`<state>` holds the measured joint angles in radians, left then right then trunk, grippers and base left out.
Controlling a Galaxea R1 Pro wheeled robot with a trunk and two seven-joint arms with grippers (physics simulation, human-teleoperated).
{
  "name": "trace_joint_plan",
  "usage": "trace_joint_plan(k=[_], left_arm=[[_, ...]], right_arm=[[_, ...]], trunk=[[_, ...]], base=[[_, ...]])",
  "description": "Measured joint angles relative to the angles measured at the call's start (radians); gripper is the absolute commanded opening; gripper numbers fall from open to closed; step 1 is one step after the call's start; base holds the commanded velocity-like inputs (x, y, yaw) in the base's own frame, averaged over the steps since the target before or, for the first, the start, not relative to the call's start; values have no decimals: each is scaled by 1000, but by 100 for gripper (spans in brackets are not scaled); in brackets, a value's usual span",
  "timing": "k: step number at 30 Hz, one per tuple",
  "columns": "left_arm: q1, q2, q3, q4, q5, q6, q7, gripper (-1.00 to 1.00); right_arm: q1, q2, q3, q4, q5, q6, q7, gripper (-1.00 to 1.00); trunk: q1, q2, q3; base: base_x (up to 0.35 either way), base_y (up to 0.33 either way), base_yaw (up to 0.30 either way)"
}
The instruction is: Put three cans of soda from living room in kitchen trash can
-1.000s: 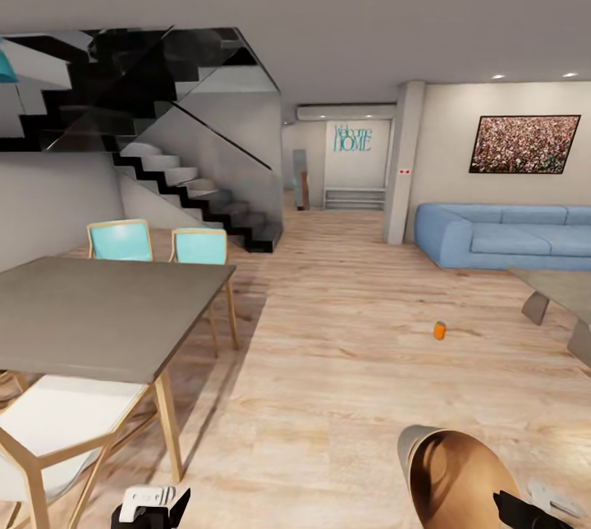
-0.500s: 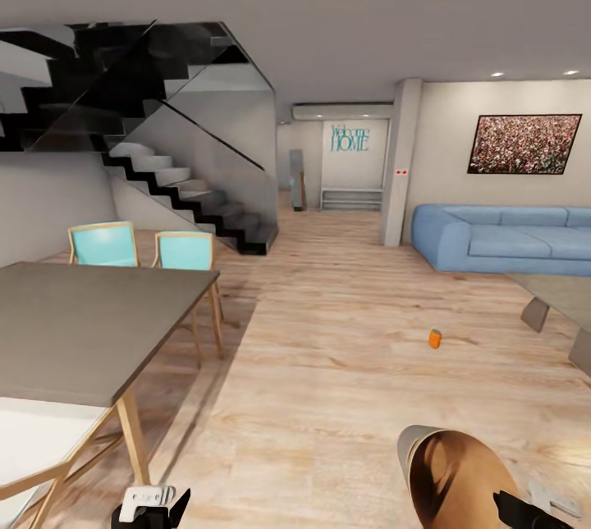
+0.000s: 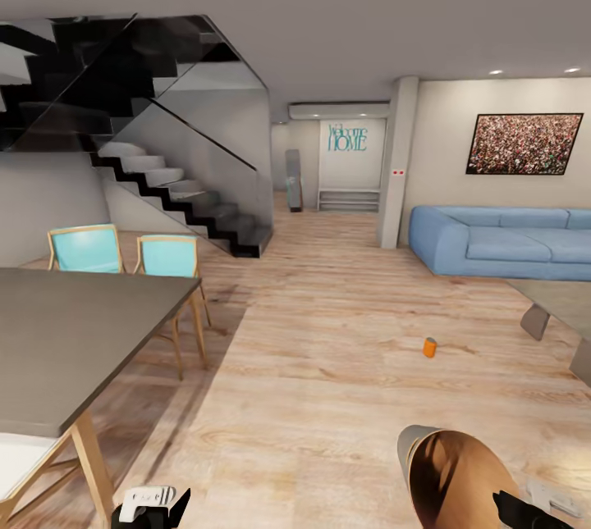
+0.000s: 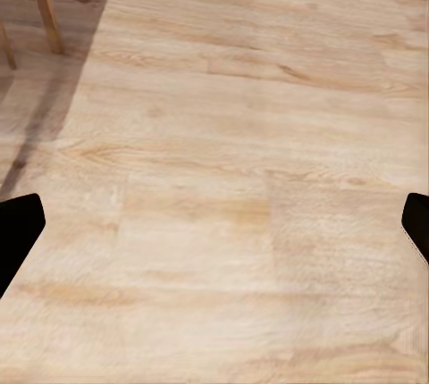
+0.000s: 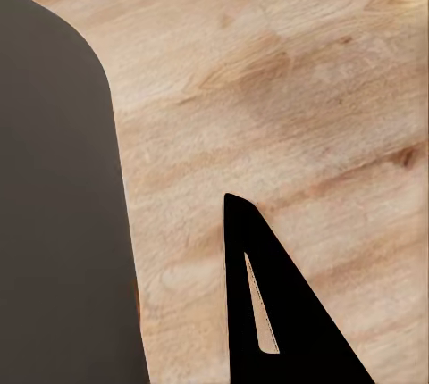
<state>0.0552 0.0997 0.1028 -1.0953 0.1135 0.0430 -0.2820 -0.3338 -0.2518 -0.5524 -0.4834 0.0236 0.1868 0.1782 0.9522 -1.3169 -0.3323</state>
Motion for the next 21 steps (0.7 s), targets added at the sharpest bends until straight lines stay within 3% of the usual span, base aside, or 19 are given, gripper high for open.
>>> trace_joint_plan(k=[21], left_arm=[[0,-1,0,0,0,0,1,100]], right_arm=[[0,0,3,0,1,0,1,-100]], trunk=[[0,0,0]], base=[[247,-238,0]])
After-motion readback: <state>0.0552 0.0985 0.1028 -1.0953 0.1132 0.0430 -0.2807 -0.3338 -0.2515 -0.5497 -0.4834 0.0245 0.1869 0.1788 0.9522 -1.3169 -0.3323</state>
